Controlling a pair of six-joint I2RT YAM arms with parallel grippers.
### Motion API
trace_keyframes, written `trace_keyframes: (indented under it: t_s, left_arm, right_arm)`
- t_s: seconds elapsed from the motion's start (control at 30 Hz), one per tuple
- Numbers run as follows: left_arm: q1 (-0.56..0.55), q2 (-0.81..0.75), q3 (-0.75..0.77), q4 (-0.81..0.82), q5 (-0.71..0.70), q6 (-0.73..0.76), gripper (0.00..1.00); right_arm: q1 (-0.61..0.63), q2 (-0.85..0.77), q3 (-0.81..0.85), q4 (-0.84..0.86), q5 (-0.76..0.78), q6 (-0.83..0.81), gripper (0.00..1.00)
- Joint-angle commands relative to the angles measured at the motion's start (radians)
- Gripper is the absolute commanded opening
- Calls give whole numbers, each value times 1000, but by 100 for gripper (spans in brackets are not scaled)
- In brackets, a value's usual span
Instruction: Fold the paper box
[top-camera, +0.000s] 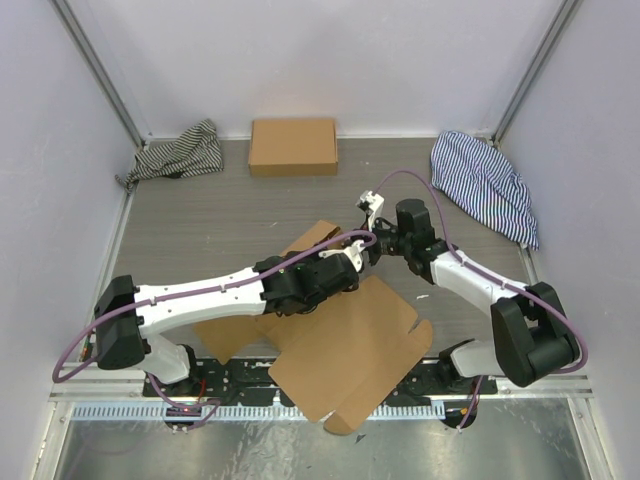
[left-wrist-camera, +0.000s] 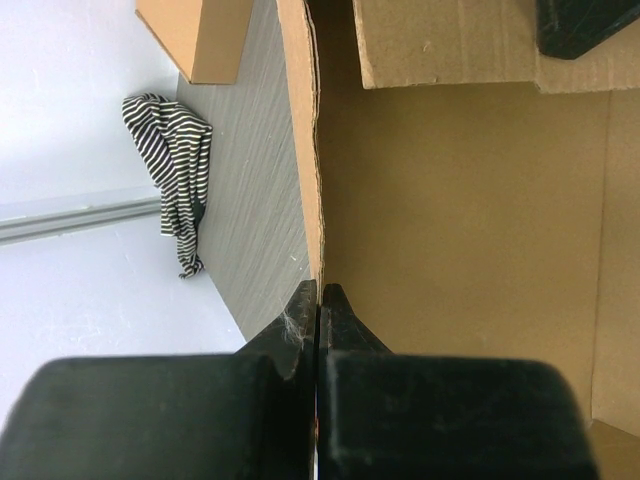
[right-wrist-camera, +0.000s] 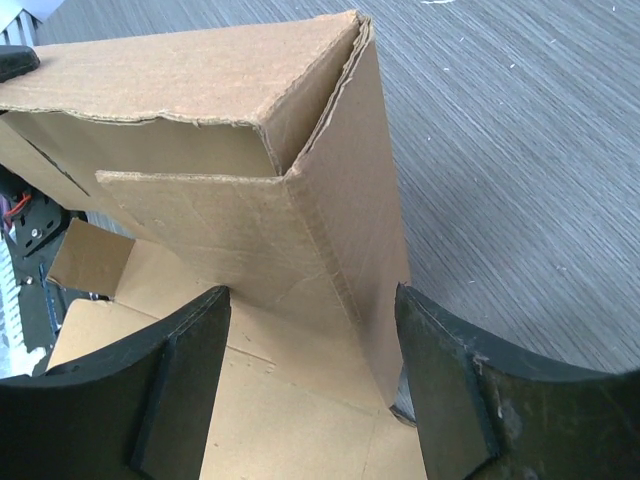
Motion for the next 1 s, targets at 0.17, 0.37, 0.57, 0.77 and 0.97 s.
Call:
trace_keyframes:
  t_s: [0.17, 0.37, 0.57, 0.77, 0.97]
  left_arm:
    - [-24, -8, 14, -17, 51, -26, 0]
    - [-24, 11, 14, -24, -22, -30, 0]
    - [-27, 10, 26, -21, -31, -34, 0]
    - [-44, -4, 21, -17, -40, -39, 0]
    - [-108, 37, 32, -56, -103, -61, 0]
  right_arm:
    - [-3, -76, 43, -75, 13, -40, 73]
    - [-3, -72, 76, -115, 22, -51, 73]
    - [-4, -86, 94, -148, 46, -65, 74]
    - [-4, -90, 91, -139, 95, -44, 74]
    - [-8, -142, 62, -114, 224, 34, 72]
